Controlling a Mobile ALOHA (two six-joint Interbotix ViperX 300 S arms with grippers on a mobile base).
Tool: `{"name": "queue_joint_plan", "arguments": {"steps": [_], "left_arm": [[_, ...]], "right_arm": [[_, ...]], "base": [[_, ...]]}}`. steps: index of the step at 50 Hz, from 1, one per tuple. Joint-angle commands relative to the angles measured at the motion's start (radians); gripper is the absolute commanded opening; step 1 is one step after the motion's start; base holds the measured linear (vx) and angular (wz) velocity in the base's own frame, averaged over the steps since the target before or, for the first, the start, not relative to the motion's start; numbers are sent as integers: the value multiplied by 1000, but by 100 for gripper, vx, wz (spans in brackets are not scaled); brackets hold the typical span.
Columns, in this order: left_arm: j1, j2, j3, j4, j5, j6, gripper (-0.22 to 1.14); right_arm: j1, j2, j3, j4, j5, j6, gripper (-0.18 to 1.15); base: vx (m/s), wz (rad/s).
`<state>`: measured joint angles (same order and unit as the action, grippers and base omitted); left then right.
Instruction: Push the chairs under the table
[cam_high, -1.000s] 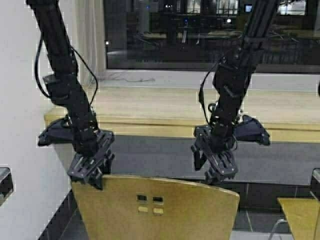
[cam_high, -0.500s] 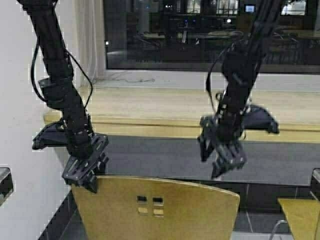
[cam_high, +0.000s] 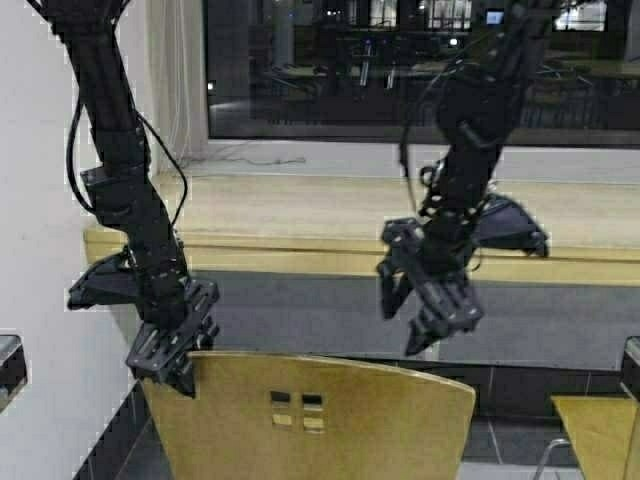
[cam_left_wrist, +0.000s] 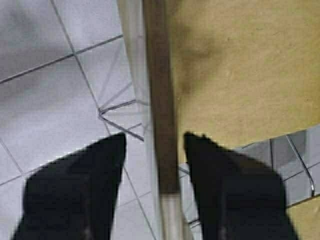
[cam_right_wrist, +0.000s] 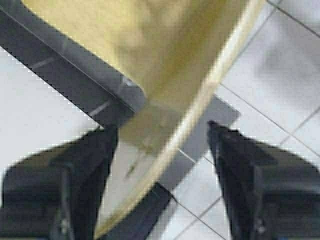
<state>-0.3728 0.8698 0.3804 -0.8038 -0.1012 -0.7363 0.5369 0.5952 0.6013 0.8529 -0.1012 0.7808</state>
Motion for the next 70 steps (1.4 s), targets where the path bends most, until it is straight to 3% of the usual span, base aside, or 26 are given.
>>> {"name": "queue_joint_plan", "arguments": {"steps": [1,42,49,61,70], "left_arm": [[0,-18,-11,2,-3,2,78],[0,26,-61,-2,38,3,76],[0,35,-71,0,38,8,65],[0,37,-69,0,46,8,35],[0,32,-77,0,49,9,33]], "right_arm": [[2,18,-44,31,-6,3,91],[17,299,-233,91,28,-21,90],[17,301,-235,87,20,-28,73],[17,301,-233,81,21,-31,23],[17,301,-233,78,26,-29,19]], "base": [[0,0],[0,0],[1,0],[2,-1],[4,-2]]}}
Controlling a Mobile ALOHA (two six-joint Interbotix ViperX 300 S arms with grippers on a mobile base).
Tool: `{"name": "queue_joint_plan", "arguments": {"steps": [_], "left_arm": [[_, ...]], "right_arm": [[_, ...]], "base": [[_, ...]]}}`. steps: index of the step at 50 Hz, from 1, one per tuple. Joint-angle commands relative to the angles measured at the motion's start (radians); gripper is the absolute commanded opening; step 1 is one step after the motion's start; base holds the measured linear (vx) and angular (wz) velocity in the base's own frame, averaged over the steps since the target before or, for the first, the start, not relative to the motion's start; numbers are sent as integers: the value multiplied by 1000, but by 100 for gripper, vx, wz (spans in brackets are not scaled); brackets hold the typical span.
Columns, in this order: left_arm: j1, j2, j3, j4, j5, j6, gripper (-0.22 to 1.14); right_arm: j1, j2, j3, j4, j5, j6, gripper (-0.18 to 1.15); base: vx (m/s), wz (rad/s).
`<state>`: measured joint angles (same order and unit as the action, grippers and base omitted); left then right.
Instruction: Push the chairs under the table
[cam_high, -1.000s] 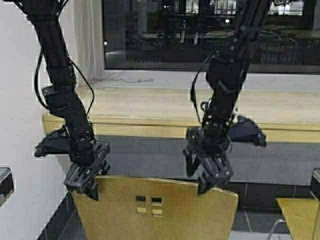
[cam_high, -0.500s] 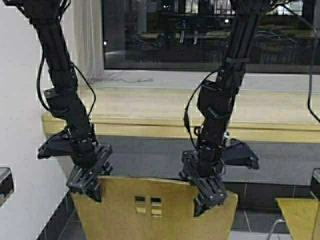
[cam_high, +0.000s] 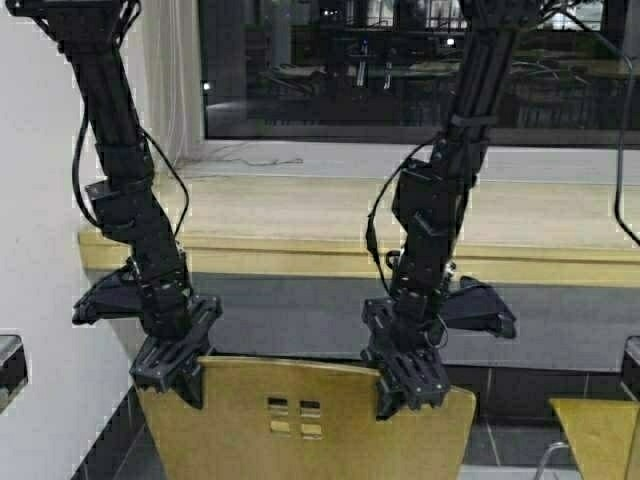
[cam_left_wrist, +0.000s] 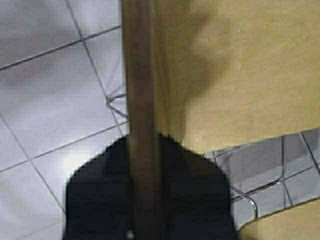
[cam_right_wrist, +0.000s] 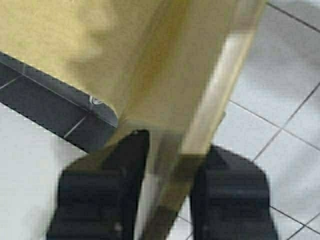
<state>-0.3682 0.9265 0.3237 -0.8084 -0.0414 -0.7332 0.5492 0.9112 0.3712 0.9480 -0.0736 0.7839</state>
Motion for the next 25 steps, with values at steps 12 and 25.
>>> {"name": "queue_joint_plan", "arguments": {"steps": [12,25], "left_arm": [[-5,-23,-34,5,-9,8,33],[-9,-31,-18,12,3,12,33]], "right_arm": [[-14,-11,-6,-17,-6,-32,19],[-61,-9,-23,-57,-9,-34,19]], "base": [[9,-1],[16,1]]}}
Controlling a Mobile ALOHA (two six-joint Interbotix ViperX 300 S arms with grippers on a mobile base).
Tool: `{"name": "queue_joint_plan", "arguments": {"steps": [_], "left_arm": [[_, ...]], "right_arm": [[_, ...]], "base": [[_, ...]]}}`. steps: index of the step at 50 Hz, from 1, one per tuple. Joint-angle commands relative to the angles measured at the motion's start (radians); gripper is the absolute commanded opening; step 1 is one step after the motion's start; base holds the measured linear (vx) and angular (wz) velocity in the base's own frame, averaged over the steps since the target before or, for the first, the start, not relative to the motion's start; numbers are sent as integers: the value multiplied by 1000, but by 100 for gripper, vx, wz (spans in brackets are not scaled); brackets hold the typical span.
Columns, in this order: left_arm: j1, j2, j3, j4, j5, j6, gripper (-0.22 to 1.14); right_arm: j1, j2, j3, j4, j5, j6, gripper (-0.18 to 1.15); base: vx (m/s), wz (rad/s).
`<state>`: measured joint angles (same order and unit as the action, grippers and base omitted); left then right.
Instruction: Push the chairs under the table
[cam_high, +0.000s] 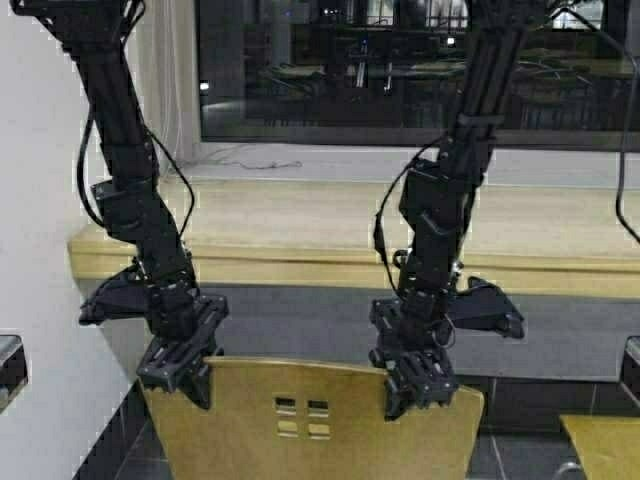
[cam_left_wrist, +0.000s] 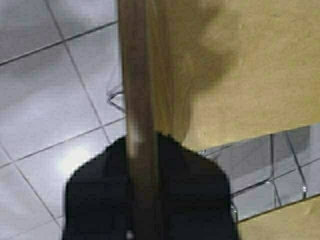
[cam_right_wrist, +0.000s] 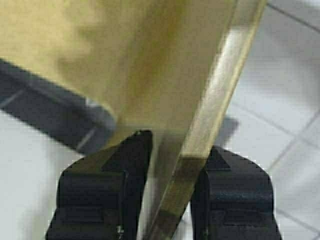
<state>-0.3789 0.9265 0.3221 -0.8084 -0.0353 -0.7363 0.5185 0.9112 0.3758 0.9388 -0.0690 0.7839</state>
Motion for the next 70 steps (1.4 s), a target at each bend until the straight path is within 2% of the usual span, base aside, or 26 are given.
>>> {"name": "queue_joint_plan", "arguments": {"steps": [1,31,51,70], "left_arm": [[2,-32,-15,14,0,18,33],[5,-74,78,6,-23,31,33],[2,-67,77,2,-37,31,33],[2,-67,72,2,-61,29,33]], "right_arm": [[-32,-9,-35,-52,-14,-34,19],[-32,-41,-55,-124,5,-35,19],[-43,12,-100,-183,8,-37,19],[-44,-5,-86,-224,32,-35,19]], "base": [[17,0],[20,-8],[26,3],[25,-1]]}}
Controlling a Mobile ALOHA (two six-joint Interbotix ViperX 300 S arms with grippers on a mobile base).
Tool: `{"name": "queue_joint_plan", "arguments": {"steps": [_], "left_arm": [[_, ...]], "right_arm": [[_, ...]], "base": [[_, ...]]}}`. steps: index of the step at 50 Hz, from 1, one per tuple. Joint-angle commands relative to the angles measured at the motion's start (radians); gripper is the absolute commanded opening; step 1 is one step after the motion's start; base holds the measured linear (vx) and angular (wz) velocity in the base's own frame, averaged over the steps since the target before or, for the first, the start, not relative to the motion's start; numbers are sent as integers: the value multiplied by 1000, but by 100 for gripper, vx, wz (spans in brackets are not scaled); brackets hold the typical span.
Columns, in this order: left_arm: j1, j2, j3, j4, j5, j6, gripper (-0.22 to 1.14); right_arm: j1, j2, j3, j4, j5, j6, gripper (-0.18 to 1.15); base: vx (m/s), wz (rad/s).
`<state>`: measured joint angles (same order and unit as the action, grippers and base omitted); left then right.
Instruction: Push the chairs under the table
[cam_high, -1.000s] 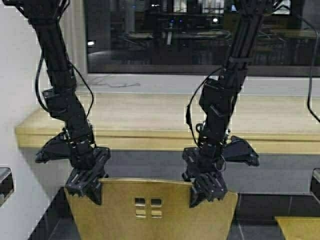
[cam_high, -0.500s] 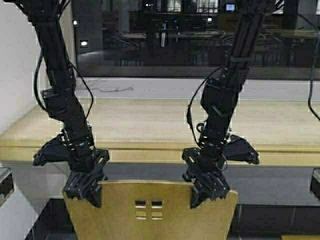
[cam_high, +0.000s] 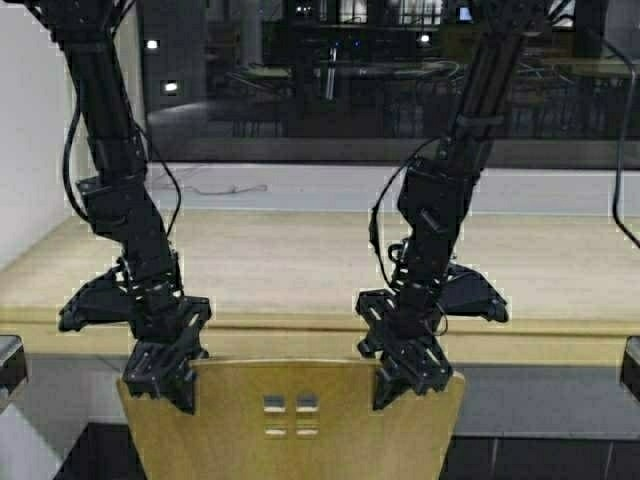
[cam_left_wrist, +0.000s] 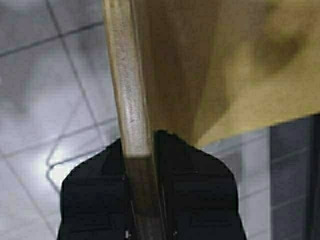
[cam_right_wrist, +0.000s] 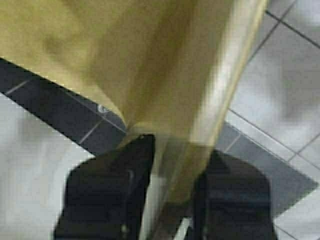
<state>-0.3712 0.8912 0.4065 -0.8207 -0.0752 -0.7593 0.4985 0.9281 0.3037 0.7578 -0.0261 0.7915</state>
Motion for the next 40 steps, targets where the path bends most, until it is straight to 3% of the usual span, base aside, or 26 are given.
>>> {"name": "queue_joint_plan", "arguments": {"steps": [1,40], "left_arm": [[-6,-32,-12,14,-23,52,33],[-6,-25,-28,23,-32,61,36]], "right_arm": [[-25,-21,-14,-44,-12,-43,19],[-28,-9,-9,-83,-15,-44,20]], "base": [[22,-3],[19,3]]}}
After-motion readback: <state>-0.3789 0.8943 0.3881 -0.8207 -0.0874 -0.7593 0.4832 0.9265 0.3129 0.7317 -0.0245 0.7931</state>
